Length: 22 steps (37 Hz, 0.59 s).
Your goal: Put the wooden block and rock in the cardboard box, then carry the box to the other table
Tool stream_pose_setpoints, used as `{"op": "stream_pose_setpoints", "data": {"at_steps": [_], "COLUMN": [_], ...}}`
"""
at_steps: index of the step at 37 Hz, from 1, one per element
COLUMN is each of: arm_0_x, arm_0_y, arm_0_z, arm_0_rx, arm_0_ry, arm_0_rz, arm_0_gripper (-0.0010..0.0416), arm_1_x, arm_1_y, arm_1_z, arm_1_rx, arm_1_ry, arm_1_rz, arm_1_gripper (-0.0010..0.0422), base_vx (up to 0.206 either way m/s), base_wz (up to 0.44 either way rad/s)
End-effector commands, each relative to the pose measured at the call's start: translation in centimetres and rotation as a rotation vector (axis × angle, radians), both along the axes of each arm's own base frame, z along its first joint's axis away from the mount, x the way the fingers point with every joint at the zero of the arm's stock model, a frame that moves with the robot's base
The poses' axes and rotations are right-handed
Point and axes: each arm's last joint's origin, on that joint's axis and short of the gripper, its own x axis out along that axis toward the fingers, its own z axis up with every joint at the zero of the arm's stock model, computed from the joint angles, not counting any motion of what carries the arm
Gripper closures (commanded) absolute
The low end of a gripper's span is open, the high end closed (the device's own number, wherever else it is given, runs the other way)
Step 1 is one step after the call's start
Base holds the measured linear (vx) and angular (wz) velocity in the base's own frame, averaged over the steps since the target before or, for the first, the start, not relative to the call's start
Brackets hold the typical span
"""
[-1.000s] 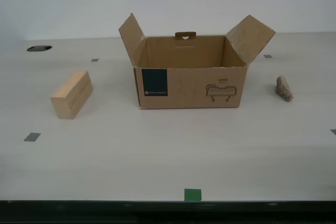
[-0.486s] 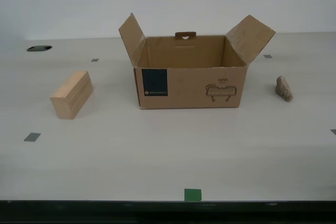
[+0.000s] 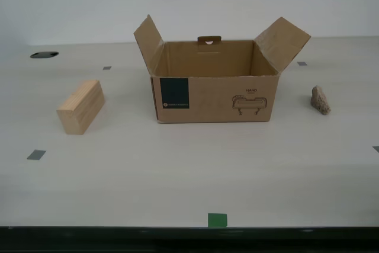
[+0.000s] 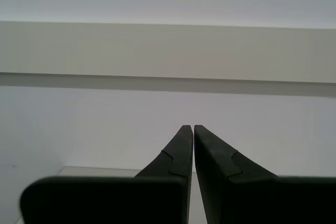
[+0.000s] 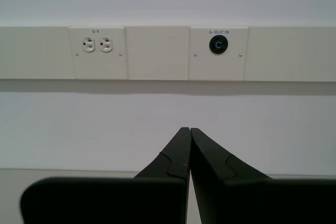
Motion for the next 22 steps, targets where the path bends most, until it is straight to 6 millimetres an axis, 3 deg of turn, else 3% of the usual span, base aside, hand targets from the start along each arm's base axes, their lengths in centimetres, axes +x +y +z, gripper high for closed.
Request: {"op": "stream_pose_setpoints", "data": {"at_steps": [1, 22], "arm_0_x": [0.0, 0.0], "arm_0_y": [0.0, 0.0], "arm_0_z": [0.04, 0.04], "arm_0_rx": [0.0, 0.0], "arm_0_ry": [-0.003, -0.003], "arm_0_rz": [0.0, 0.0], "arm_0_gripper": [0.0405, 0.0406], "arm_1_x": [0.0, 0.0], "arm_1_y": [0.0, 0.0], "arm_1_z": [0.06, 0.06], "arm_1_rx": [0.002, 0.002], "arm_1_ry": [-0.004, -0.004], "arm_1_rz": [-0.001, -0.001], "arm_1_gripper": [0.0412, 0.0412], "base_vx": [0.0, 0.0], "base_wz": [0.0, 0.0]}}
